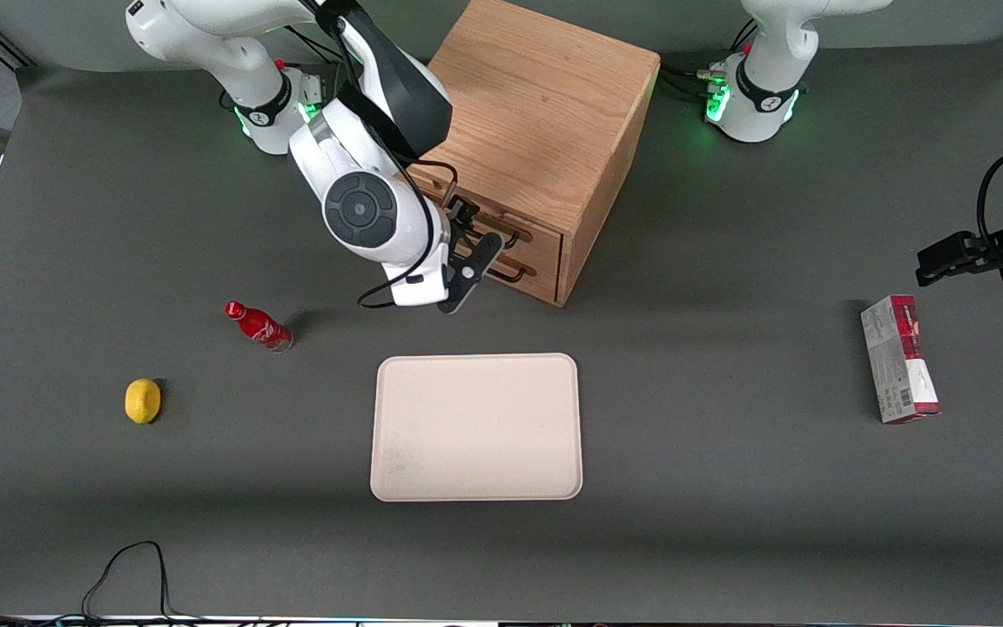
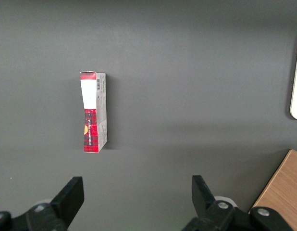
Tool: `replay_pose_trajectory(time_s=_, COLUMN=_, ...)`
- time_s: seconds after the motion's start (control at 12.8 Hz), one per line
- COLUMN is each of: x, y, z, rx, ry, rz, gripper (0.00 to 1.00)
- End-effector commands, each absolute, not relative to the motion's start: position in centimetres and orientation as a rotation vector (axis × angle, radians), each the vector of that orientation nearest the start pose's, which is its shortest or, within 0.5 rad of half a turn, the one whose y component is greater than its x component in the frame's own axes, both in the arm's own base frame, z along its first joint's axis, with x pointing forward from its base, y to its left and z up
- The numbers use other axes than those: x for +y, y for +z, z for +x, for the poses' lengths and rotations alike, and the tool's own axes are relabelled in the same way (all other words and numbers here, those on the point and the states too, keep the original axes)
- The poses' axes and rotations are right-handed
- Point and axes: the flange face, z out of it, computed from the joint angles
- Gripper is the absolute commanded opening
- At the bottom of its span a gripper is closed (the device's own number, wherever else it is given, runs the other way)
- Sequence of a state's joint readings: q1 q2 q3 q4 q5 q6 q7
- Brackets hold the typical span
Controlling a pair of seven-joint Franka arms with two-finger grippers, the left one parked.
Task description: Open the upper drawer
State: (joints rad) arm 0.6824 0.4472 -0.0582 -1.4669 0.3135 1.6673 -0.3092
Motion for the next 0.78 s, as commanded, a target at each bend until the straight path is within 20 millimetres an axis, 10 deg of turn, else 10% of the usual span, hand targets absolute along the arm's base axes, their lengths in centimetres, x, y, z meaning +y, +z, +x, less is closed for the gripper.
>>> replay_pose_trajectory(time_s=0.0, x=42.0, y=40.3, z=51.9, rx=-1.225, ry=0.429, rz=-2.569, gripper=1.00)
replay_pose_trajectory(time_s=0.7, x=41.4, y=36.8, z=52.9, rx=-1.347, ry=0.459, rz=-2.494, gripper=1.00)
